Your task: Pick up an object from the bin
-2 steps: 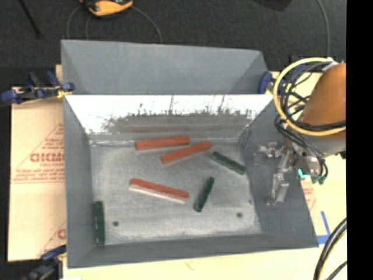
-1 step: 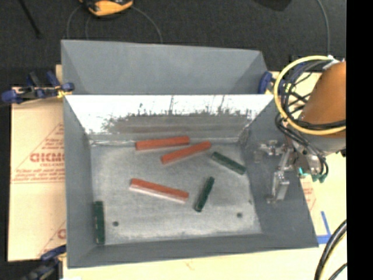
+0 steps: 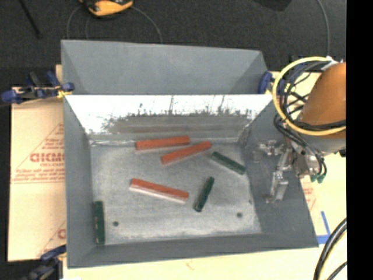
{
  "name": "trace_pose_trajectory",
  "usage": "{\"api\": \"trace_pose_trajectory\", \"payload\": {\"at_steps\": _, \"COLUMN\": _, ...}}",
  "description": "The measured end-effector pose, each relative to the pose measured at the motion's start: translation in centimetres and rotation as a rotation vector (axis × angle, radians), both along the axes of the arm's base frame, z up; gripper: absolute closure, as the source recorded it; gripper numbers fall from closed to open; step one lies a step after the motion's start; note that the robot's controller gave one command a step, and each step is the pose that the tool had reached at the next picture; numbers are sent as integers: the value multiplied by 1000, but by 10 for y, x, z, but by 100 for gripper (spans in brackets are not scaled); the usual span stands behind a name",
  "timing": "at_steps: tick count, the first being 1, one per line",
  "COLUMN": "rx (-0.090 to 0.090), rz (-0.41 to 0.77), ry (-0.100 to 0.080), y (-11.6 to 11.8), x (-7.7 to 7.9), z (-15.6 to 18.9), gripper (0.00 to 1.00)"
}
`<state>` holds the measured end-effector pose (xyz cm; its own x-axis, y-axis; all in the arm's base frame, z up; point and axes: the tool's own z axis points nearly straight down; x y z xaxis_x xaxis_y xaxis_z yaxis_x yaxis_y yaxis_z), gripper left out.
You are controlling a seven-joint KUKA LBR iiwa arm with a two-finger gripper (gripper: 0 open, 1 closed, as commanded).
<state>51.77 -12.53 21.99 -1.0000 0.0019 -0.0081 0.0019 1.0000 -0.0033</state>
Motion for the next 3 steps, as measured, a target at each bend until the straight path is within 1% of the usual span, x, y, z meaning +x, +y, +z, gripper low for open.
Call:
{"api": "trace_pose_trajectory", "payload": {"at_steps": 1, "rx": 4, "rz": 161, "ry": 10, "y": -14, "x": -21, "z": -38, "gripper": 0}}
{"api": "trace_pose_trajectory", "payload": {"at_steps": 2, "rx": -2, "rz": 194, "ry": -3, "y": -14, "x": 0, "z": -86, "gripper": 0}}
{"api": "trace_pose_trajectory", "payload": {"at_steps": 3, "rx": 2, "rz": 93, "ry": 2, "y": 17, "x": 16, "z": -145, "gripper": 0}}
